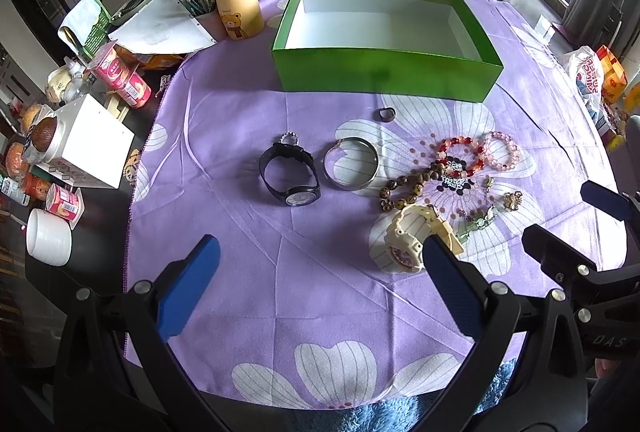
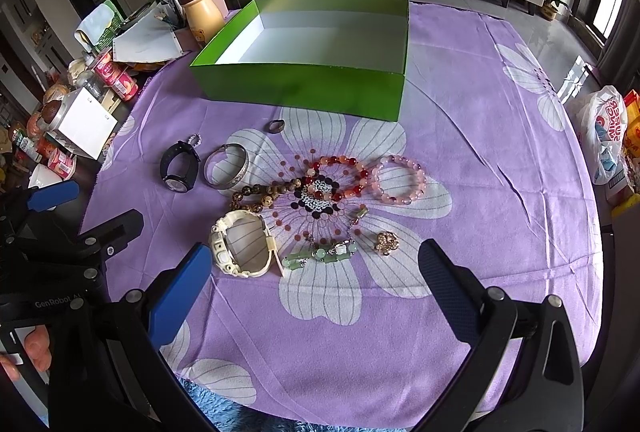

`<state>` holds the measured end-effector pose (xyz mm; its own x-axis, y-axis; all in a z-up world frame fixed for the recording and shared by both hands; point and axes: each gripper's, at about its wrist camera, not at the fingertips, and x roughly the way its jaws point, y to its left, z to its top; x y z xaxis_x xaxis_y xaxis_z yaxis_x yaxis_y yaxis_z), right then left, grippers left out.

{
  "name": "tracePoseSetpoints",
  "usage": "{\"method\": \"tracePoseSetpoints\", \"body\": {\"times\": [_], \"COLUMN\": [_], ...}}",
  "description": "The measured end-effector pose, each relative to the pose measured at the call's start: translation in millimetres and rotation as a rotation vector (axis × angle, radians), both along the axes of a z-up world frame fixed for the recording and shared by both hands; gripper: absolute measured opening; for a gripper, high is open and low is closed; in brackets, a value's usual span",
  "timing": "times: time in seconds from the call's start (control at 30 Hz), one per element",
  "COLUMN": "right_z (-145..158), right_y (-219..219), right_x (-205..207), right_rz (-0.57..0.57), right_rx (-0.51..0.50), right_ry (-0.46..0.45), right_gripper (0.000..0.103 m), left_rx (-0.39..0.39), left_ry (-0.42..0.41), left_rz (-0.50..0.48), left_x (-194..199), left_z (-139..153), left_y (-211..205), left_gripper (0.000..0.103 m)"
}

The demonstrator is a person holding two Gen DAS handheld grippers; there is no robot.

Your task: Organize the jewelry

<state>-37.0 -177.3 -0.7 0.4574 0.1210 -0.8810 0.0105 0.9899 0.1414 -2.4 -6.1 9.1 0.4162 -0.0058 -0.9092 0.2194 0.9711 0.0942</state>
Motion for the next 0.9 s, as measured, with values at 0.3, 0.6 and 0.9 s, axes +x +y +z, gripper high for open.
{"method": "tracePoseSetpoints", "body": {"times": [0.3,0.6,0.9], "right_z": [0,0,-1], "right_y": [0,0,-11], "right_x": [0,0,-1], "right_rz": [0.0,0.0,-0.021], "right_rx": [0.001,0.001,0.012], "right_ry": [0.0,0.0,-0.003], "right_gripper": [0.102,0.102,0.102], "left_rx": [0.0,-0.006,-0.051], "left_ry": [-0.001,0.0,0.017], "left_rz": [-0.003,-0.003,0.001], "left_x": [0,1,3], "left_z": [1,1,-4], "left_y": [-1,-2,0], "left_gripper": [0.101,0.101,0.101]}}
